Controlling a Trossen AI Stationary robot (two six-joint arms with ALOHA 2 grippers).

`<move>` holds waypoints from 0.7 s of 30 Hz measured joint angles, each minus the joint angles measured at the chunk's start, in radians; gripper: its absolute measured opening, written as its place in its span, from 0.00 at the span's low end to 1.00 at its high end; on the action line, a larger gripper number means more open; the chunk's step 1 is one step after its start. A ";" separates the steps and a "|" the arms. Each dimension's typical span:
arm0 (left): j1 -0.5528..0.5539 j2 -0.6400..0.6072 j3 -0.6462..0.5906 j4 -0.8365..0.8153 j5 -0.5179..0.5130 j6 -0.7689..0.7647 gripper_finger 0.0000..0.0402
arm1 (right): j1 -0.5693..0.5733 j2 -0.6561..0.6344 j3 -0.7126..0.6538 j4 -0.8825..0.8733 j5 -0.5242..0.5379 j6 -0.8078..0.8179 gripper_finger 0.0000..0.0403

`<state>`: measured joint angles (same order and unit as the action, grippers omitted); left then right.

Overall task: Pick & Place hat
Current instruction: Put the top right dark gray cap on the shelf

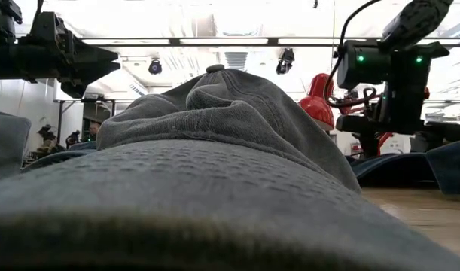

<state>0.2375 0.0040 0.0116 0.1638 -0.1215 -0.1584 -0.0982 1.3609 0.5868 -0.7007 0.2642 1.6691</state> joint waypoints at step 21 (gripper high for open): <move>0.000 0.000 0.000 -0.001 0.000 -0.008 0.38 | 0.014 -0.174 0.204 -0.260 -0.142 -0.362 0.07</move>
<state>0.2378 0.0043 0.0117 0.1631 -0.1211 -0.1664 -0.0844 1.1871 0.7905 -0.9605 0.1222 1.3072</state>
